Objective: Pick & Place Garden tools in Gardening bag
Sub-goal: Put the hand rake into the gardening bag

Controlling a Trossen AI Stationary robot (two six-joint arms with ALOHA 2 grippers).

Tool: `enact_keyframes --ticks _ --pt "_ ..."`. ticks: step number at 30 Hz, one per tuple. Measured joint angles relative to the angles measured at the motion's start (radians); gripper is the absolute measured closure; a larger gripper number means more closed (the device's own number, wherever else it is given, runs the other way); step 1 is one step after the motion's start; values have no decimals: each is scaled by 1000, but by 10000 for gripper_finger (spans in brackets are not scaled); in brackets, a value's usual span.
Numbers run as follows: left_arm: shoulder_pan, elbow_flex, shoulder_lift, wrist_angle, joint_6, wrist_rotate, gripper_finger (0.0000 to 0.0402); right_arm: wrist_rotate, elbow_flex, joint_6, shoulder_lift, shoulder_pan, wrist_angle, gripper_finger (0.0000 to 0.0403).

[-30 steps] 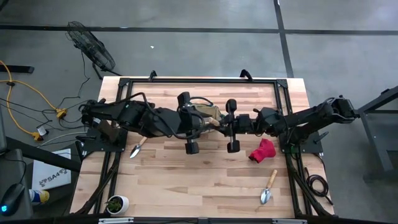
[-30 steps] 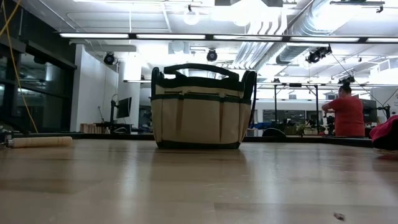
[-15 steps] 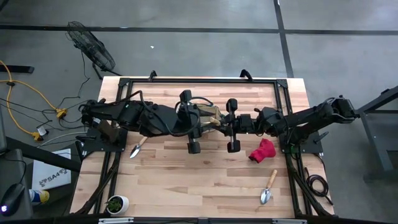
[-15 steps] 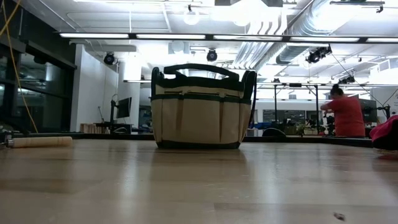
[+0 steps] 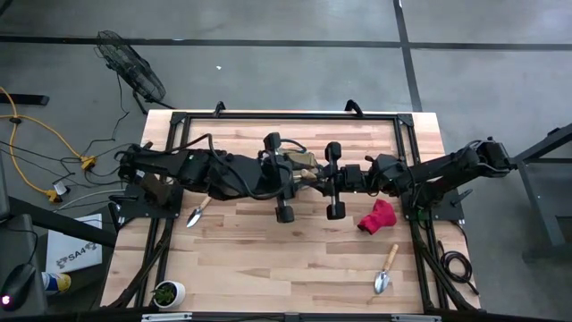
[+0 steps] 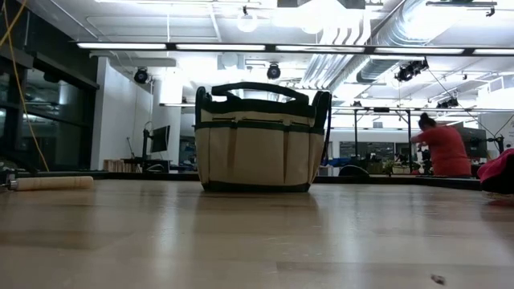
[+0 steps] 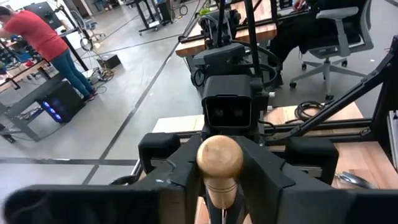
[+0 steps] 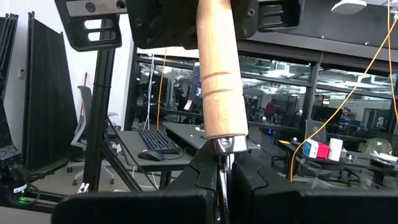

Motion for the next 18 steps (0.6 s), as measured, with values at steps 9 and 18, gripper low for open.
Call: enact_keyframes --ticks 9,18 --pt "-1 -1 0 0 -8 5 342 -3 0 -8 0 0 -5 399" --pt "-1 -1 0 -27 -13 0 342 4 0 -13 0 0 -42 395"
